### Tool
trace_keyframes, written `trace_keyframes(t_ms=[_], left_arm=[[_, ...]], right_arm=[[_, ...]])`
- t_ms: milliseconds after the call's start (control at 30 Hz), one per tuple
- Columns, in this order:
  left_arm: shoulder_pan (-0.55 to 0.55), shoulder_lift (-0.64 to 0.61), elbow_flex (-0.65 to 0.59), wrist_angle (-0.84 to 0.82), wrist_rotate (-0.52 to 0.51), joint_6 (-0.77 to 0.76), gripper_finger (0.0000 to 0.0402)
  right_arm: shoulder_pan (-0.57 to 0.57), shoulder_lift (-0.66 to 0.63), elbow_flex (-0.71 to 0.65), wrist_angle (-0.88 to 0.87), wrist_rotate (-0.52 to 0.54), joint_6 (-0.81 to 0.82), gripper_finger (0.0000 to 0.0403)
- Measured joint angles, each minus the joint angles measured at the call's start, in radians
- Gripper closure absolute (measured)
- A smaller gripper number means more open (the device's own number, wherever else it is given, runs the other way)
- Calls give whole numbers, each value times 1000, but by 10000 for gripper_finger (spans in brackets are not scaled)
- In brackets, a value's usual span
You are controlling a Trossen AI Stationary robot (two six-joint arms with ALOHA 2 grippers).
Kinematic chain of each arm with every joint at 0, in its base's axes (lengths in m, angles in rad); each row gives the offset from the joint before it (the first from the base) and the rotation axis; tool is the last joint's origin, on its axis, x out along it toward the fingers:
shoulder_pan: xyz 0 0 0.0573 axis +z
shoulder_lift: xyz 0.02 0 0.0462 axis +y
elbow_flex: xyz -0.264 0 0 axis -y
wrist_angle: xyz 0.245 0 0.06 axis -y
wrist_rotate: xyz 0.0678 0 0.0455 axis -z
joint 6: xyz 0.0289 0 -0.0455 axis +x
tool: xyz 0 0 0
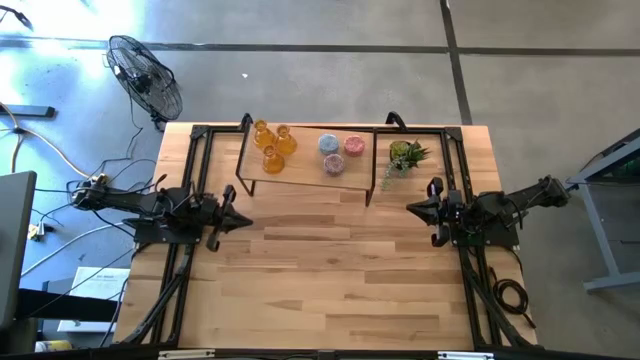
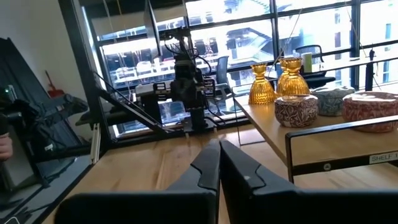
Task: Pick & Place candle stick holders
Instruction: Return to Home Position
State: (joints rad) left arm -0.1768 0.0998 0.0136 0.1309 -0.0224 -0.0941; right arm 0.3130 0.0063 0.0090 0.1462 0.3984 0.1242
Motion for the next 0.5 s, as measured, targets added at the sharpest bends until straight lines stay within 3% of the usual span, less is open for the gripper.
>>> trace_keyframes(t_ms=[133, 367, 500], left_arm=[[0, 0, 15, -1, 28, 20, 401], [0, 1, 19, 0, 204, 11, 401], [0, -9, 20, -1, 209, 28, 401]], right_arm=[[0, 0, 0, 0, 0, -20, 398], [0, 0, 0, 0, 0, -37, 392], [0, 0, 0, 0, -1, -33, 396]])
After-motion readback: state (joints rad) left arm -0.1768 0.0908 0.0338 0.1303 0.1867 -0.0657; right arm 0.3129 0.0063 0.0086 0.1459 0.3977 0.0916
